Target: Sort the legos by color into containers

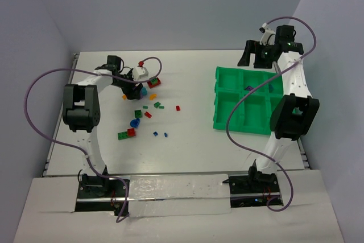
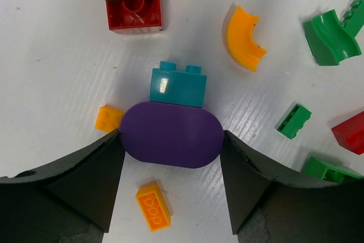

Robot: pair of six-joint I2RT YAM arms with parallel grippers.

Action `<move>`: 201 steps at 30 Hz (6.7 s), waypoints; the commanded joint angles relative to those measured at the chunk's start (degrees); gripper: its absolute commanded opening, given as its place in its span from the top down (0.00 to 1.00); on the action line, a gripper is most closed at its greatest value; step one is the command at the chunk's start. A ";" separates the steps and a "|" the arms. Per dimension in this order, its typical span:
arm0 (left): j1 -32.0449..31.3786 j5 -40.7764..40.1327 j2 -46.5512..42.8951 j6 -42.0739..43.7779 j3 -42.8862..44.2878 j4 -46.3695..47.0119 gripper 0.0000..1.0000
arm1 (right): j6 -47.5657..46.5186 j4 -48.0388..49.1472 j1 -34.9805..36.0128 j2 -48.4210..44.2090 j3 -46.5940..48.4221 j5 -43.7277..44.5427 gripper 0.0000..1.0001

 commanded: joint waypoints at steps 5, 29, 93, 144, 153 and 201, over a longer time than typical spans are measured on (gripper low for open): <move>-0.13 2.60 0.93 2.12 2.55 -1.65 0.40 | 0.64 -0.92 2.37 -3.27 2.41 -1.86 0.00; -6.70 7.67 -25.57 -9.89 -7.68 4.31 0.70 | 16.74 15.89 16.81 -6.71 -10.81 -20.92 0.00; -19.87 0.94 -36.19 -22.20 -17.09 11.08 1.00 | 28.56 23.25 20.92 0.98 -16.35 -38.50 1.00; -23.50 0.27 -33.00 -27.06 -13.22 15.53 0.99 | -1.96 0.08 -0.30 -8.44 -7.10 -6.51 0.00; -27.46 0.07 -36.60 -28.29 -17.18 17.73 0.99 | 14.84 11.91 18.07 -7.14 -16.83 -23.46 0.00; -27.35 -13.49 -40.02 -36.06 -16.51 13.35 0.01 | -1.15 2.04 -3.78 -7.86 -8.45 -9.17 0.99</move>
